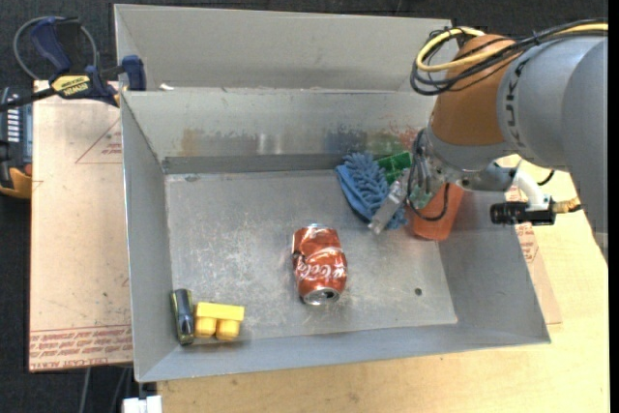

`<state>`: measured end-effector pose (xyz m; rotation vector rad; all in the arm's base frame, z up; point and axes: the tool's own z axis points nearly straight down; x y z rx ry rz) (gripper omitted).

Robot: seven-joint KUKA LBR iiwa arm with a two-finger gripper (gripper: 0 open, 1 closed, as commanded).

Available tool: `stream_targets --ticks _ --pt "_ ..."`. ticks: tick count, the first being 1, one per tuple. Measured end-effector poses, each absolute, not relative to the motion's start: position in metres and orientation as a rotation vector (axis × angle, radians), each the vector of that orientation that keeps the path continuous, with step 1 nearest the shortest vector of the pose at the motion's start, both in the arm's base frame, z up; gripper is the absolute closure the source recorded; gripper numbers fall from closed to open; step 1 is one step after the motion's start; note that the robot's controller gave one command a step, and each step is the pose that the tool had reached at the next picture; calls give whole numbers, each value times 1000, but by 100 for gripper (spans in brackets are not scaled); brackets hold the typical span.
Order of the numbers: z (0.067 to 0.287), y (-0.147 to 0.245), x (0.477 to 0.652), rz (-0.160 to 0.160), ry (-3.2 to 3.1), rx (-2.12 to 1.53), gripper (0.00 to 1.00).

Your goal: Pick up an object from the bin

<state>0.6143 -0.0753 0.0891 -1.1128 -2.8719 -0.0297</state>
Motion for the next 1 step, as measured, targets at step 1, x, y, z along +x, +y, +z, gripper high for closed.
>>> stream_targets --ticks 1 --pt "80 -51 590 -38 -2948 -908 100"
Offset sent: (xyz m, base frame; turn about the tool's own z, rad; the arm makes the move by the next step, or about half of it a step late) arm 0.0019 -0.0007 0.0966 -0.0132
